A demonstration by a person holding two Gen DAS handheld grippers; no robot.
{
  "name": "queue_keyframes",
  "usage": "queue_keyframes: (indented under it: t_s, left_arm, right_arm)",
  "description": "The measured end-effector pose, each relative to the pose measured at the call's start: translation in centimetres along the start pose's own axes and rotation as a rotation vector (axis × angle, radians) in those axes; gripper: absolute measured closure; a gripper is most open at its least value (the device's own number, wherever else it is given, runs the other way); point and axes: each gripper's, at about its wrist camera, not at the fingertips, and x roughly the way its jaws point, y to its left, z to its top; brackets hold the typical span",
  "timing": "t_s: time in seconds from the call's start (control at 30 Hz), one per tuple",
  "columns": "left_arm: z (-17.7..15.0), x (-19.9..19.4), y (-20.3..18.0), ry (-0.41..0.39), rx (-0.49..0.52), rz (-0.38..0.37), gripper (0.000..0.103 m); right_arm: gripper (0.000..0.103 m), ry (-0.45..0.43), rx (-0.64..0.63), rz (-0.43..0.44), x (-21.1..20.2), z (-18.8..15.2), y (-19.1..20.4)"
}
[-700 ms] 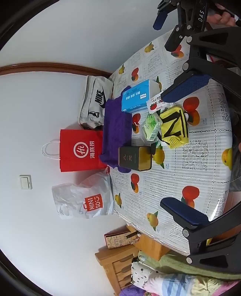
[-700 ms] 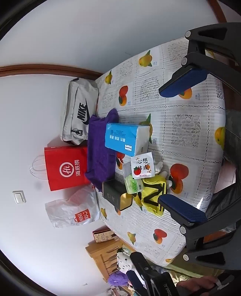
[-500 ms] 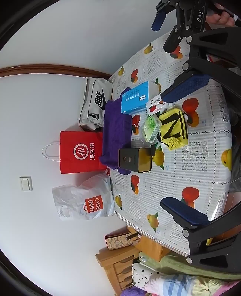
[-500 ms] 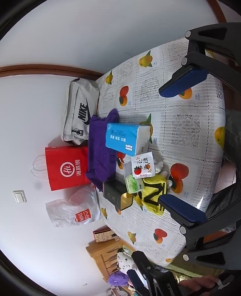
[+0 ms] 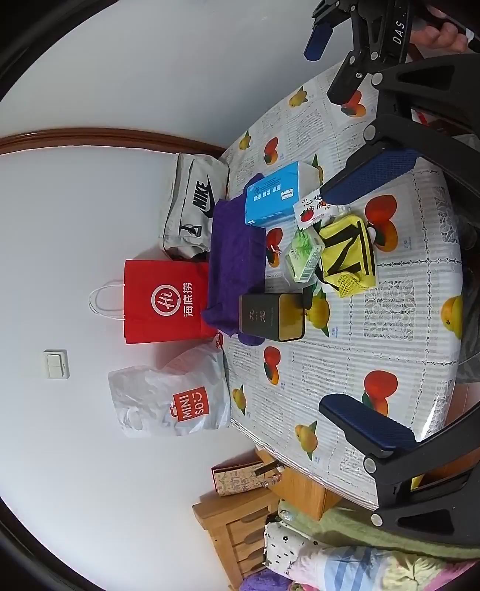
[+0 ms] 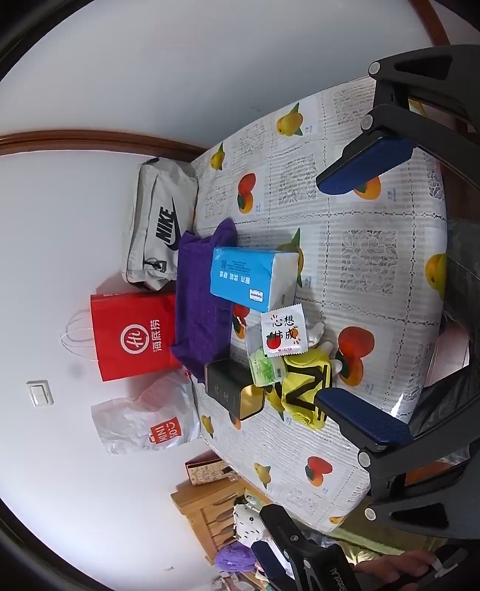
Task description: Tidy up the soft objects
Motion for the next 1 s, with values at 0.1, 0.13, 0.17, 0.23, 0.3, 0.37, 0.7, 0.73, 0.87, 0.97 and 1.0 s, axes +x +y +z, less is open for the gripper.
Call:
queue_keyframes:
  t_s: [0.1,0.13,0.17,0.23,0.3,0.37,0.7,0.73,0.87,0.97,1.0]
  left_arm:
    - [0.13,-0.13,0.08,0.000,-0.001,-0.003,0.000]
    - [0.14,-0.14,0.14,-0.001,-0.002,-0.002,0.000]
    - [0.19,-0.17,0.20,-0.001,-0.003,-0.002,0.000]
    - [0.22,-0.21,0.25,-0.001,-0.003,-0.004,0.000]
    - [0.24,-0.18,0.16,0.000,0.000,-0.001,0.000]
    - [0.16,-0.20,0.24,-0.001,-0.003,-0.001,0.000]
    - [0.31,-0.30,0.23,-0.001,-0.003,-0.004,0.000]
    - [0.29,-0.31,0.25,-0.001,-0.003,-0.005,0.000]
    - [0.30,-0.29,0.23,0.001,-0.004,-0.012,0.000]
    - [0.22,-0.35,0.01,0.000,-0.002,-0.013,0.000]
    - [0.22,-0.34,0.04,0.000,-0.002,-0.011,0.000]
  right_arm:
    - [0.000,-0.002,0.002,0.001,-0.03,-0.07,0.02]
    - [0.000,-0.002,0.002,0.001,-0.10,-0.03,-0.03]
    - [0.000,-0.002,0.001,-0.001,-0.11,-0.07,0.05]
    - [0.000,-0.003,0.001,-0.001,-0.12,-0.08,0.05]
    - [0.000,-0.003,0.002,0.000,-0.14,-0.06,0.05]
    - [0.000,-0.004,0.002,-0.002,-0.17,-0.08,0.06]
    - [0.000,-0.007,0.002,-0.002,-0.30,-0.01,0.08]
    - [0.000,-0.007,0.001,-0.002,-0.38,0.04,0.10]
    - [0.000,-0.008,0.002,-0.002,-0.45,0.11,0.12]
    - [0.000,-0.010,0.002,-0.001,-0.45,0.06,0.11]
    - [0.000,-0.010,0.002,-0.002,-0.51,0.11,0.15]
